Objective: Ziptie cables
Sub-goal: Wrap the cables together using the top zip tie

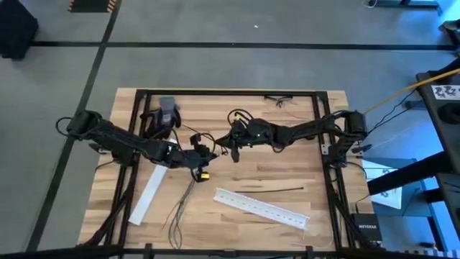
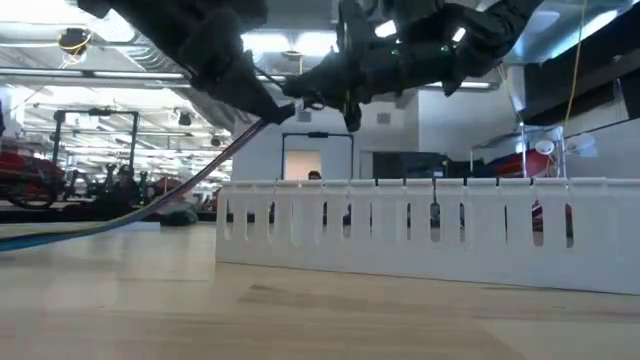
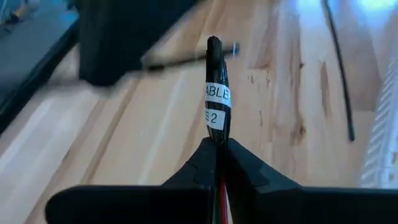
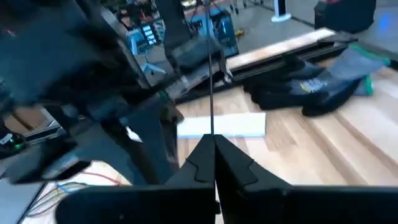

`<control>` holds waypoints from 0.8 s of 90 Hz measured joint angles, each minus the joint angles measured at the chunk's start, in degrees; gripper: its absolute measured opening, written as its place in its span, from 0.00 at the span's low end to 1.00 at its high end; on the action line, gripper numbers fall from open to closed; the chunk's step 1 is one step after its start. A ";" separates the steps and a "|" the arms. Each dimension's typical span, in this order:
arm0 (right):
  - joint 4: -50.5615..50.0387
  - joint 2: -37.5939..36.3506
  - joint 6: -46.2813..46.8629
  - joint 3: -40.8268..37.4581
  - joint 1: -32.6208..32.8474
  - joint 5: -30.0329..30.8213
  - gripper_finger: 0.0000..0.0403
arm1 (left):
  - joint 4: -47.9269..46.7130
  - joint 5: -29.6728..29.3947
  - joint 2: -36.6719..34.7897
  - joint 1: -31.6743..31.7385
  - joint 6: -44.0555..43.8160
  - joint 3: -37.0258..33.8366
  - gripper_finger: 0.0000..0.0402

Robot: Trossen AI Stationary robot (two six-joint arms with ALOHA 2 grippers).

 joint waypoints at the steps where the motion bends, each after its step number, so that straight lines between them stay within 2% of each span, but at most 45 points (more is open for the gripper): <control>1: 0.17 0.16 0.01 0.04 0.08 0.20 0.00 | 0.17 0.01 0.00 0.05 0.07 0.00 0.03; 42: 2.52 3.68 -0.09 1.98 1.27 0.49 0.03 | 0.82 0.13 0.37 1.08 2.22 -0.15 0.03; 57: 0.22 3.52 -3.24 2.02 1.24 -1.94 0.17 | 1.04 0.27 0.37 1.08 2.24 -0.15 0.03; 72: -9.94 -1.49 -10.42 1.98 -0.72 -1.86 0.34 | 1.95 -0.40 0.28 1.12 1.96 -0.13 0.03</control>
